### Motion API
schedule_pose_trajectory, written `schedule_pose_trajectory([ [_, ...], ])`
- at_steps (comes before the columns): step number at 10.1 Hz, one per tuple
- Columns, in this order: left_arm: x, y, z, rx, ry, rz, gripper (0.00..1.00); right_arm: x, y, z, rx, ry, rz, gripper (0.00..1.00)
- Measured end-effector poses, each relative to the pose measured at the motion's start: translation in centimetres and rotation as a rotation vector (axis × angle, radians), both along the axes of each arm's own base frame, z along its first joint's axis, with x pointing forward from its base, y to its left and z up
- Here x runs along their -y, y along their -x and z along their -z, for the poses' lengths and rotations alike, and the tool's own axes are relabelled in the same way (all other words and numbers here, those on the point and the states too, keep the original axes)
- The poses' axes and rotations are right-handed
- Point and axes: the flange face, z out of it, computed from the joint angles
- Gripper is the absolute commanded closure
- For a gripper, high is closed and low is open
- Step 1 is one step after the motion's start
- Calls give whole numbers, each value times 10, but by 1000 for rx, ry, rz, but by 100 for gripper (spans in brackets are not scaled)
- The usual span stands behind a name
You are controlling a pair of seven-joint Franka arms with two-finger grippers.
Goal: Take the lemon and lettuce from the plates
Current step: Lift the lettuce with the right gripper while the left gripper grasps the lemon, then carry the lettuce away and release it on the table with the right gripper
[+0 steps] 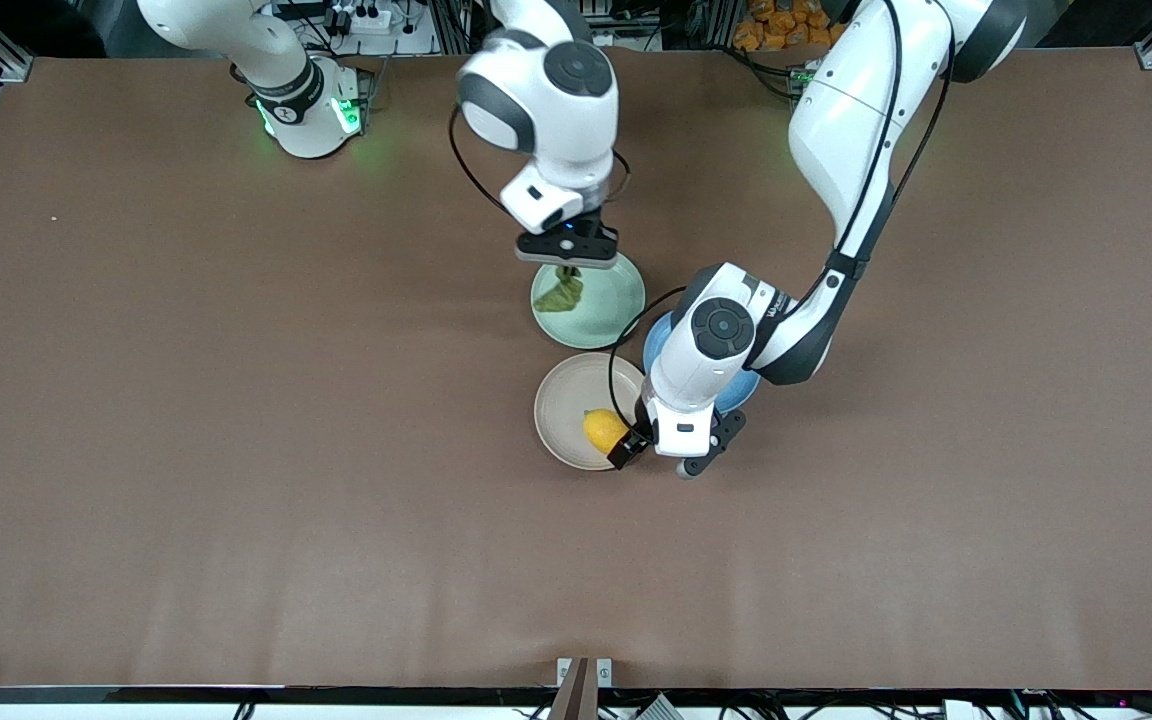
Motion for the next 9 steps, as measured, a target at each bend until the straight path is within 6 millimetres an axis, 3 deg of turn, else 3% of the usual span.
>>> schedule_pose_trajectory([
  [2,9,3,5,31,21,7,0,45,-35,-48,-50,29,-25,100],
  [4,18,7,13,50,36,17,0,102,-81,-65,-93,34,-58,100],
  [5,21,8,15,58,41,19,0,140,-106,-71,-116,27,-69,100],
  [7,25,10,16,59,46,16,0,234,-151,-76,-159,18,-76,100],
  [9,36,18,16,54,50,18,0,335,-182,-57,-212,10,-56,100],
])
